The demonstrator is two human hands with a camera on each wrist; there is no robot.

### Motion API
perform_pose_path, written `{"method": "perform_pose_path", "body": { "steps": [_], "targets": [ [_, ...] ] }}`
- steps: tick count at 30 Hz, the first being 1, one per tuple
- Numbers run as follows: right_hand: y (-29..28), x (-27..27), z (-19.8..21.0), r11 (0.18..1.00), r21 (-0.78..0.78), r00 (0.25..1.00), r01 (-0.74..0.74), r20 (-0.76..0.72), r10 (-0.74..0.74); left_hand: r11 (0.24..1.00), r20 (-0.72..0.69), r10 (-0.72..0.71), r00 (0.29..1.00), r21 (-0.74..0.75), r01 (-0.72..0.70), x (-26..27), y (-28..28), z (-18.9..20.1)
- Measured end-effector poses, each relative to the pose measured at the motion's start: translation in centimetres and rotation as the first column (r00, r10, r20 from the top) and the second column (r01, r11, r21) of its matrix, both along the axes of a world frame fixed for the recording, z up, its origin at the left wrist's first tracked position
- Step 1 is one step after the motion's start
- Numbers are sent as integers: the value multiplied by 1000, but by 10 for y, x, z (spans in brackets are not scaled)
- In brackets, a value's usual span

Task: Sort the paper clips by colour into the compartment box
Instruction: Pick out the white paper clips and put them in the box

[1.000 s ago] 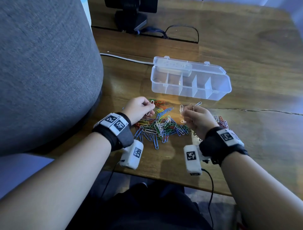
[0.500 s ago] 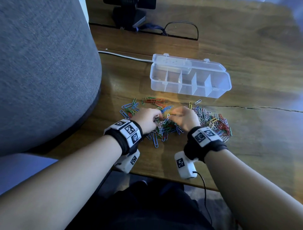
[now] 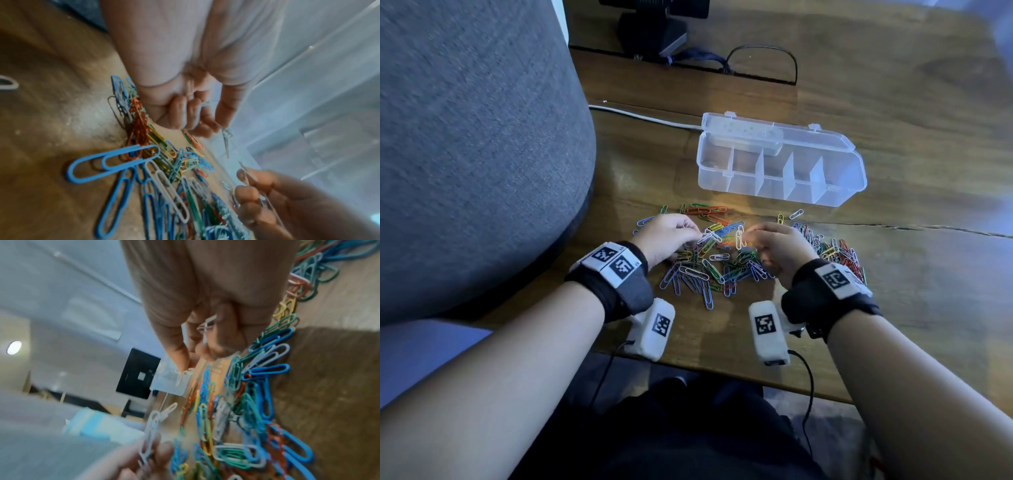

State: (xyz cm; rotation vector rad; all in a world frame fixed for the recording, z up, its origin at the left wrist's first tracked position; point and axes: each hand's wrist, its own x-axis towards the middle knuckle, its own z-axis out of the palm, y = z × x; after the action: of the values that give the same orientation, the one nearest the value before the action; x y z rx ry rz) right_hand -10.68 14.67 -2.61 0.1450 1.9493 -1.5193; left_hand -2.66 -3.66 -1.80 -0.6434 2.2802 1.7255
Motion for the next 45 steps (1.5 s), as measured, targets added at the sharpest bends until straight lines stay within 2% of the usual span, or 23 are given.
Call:
{"method": "perform_pose_path", "body": {
  "steps": [2, 3, 6, 10, 12, 14, 16, 21, 25, 29, 34, 38, 41, 43, 45],
  "targets": [
    [2, -1, 5, 983, -173, 989, 57, 147, -32, 962, 18, 71, 997, 265, -73, 2, 0, 0],
    [3, -1, 7, 968, -240, 979, 75, 202, -26, 937, 17, 85, 996, 340, -85, 3, 0, 0],
    [3, -1, 14, 923, -358, 949, 142, 315, -24, 877, 17, 122, 992, 467, -116, 2, -2, 1],
    [0, -1, 24, 875, -449, 929, 182, 370, -3, 798, 75, 185, 980, 571, -195, -1, -1, 5],
    [-2, -6, 29, 862, -436, 882, 257, 471, -24, 740, 114, 252, 961, 617, -268, -4, 0, 7],
    [-2, -12, 34, 854, -394, 790, 339, 613, -30, 673, 151, 294, 944, 668, -317, -8, 0, 11],
    [-3, -17, 39, 855, -369, 741, 364, 671, -26, 614, 195, 308, 931, 707, -351, -12, 0, 14],
    [-6, -17, 41, 866, -351, 736, 357, 676, -30, 543, 233, 319, 919, 750, -378, -17, -1, 22],
    [-6, -18, 42, 907, -323, 750, 272, 661, 10, 496, 230, 295, 927, 793, -354, -19, -7, 24],
    [-4, -27, 52, 888, -341, 741, 307, 672, 2, 427, 258, 308, 916, 823, -376, -19, -18, 25],
    [-14, -54, 78, 841, -408, 778, 355, 628, -24, 469, 237, 351, 906, 793, -389, -35, -33, 42],
    [-40, -76, 99, 850, -417, 840, 321, 540, -51, 597, 167, 357, 919, 717, -361, -71, -38, 69],
    [-59, -80, 102, 823, -474, 870, 312, 491, -47, 691, 141, 274, 951, 659, -297, -94, -31, 80],
    [-69, -80, 96, 811, -500, 880, 304, 474, -37, 732, 152, 217, 964, 628, -264, -103, -24, 80],
    [-76, -82, 84, 802, -509, 880, 311, 473, -41, 756, 175, 238, 955, 584, -295, -108, -20, 77]
  ]
}}
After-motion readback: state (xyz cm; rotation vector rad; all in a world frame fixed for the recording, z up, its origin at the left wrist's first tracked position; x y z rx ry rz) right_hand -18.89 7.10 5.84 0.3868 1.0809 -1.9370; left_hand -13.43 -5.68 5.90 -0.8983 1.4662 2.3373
